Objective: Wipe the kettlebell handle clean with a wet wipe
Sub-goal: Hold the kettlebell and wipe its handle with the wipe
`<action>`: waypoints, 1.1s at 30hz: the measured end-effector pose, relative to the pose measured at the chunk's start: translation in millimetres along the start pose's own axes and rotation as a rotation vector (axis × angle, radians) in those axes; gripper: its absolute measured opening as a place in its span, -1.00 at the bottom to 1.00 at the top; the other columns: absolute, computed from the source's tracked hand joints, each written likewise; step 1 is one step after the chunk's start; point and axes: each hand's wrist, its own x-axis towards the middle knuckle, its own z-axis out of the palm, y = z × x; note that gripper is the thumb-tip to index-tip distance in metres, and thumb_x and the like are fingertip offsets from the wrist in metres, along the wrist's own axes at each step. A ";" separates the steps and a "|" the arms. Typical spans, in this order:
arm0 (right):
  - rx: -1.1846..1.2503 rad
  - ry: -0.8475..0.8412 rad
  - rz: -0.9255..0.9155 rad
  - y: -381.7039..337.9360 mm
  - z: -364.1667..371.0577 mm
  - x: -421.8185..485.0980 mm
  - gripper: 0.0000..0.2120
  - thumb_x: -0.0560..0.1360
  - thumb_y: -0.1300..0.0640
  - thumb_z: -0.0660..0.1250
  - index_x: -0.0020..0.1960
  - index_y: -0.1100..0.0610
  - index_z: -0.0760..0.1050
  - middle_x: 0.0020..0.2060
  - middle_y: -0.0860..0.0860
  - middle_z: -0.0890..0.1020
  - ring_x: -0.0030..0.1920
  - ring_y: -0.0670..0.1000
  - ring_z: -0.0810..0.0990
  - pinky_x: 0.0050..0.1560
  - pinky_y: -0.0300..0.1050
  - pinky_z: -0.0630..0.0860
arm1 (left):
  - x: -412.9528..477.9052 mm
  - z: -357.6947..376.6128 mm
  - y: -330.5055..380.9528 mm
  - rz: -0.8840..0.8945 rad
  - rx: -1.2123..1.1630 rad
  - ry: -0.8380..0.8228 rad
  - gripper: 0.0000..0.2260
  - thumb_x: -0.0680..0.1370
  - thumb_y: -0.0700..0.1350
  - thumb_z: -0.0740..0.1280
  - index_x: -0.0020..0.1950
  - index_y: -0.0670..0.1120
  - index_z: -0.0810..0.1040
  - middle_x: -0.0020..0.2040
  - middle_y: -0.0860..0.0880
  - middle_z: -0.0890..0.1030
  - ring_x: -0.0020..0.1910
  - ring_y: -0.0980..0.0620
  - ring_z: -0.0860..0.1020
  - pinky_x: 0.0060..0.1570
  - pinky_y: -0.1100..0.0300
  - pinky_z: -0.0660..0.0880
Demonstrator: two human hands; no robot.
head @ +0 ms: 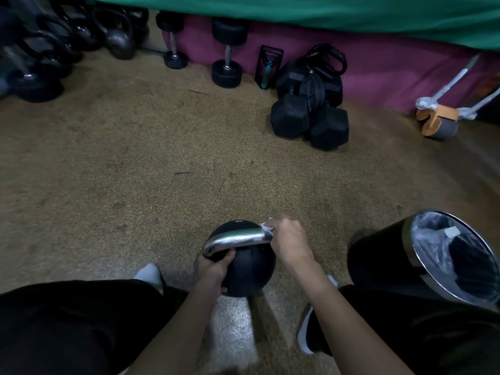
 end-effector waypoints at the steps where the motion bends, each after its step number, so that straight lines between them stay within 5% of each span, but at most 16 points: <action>1: -0.001 0.008 0.003 -1.9 0.4 -0.1 -0.66 0.47 0.40 0.20 0.07 0.10 0.62 0.07 0.10 0.54 0.08 0.11 0.53 0.03 -0.19 0.43 | 0.5 -0.2 0.0 -0.005 0.002 0.003 -0.33 0.45 0.05 0.55 0.46 0.05 0.31 0.36 -0.13 0.52 0.29 -0.29 0.49 -0.29 0.02 0.48; 7: 0.062 0.069 -0.072 -5.0 13.0 -20.6 -0.68 0.53 0.33 0.16 0.13 0.07 0.59 0.03 0.02 0.48 0.05 0.02 0.49 -0.02 -0.31 0.35 | 0.4 -1.4 0.9 0.006 0.012 0.053 -0.31 0.34 0.13 0.61 0.39 0.07 0.40 0.28 -0.10 0.60 0.18 -0.27 0.57 -0.33 -0.05 0.57; 16: 0.105 0.227 -0.093 -1.8 28.2 -24.0 -0.78 0.53 0.28 0.27 0.08 0.11 0.62 -0.09 0.02 0.53 -0.03 0.02 0.50 -0.02 -0.13 0.52 | -4.5 -1.3 3.8 -0.008 0.025 0.043 -0.33 0.40 0.08 0.58 0.43 0.04 0.38 0.38 -0.12 0.52 0.31 -0.29 0.49 -0.29 -0.06 0.52; 22: 0.146 0.314 -0.083 9.5 34.2 -32.0 -0.82 0.52 0.26 0.28 0.06 0.16 0.62 -0.18 -0.01 0.49 -0.13 0.04 0.53 -0.15 -0.10 0.54 | -3.8 -1.7 3.4 -0.006 -0.021 0.039 -0.30 0.38 0.06 0.60 0.44 0.08 0.35 0.41 -0.10 0.48 0.33 -0.31 0.45 0.00 -0.33 0.55; 26: 0.217 0.326 -0.071 6.5 33.5 -27.3 -0.84 0.55 0.23 0.26 0.04 0.16 0.60 -0.20 -0.07 0.41 -0.14 -0.01 0.45 -0.17 -0.15 0.45 | -6.9 -1.1 4.8 -0.012 -0.036 0.034 -0.28 0.39 0.06 0.59 0.45 0.08 0.32 0.42 -0.11 0.48 0.34 -0.31 0.45 0.00 -0.30 0.53; 33: 0.197 0.379 -0.111 11.3 42.7 -41.4 -0.76 0.45 0.35 0.35 0.08 0.17 0.60 -0.23 0.00 0.51 -0.23 0.01 0.52 -0.26 -0.07 0.58 | -4.7 -2.1 5.0 -0.015 -0.038 0.047 -0.25 0.35 0.08 0.62 0.44 0.10 0.33 0.43 -0.12 0.47 0.34 -0.33 0.45 0.01 -0.41 0.52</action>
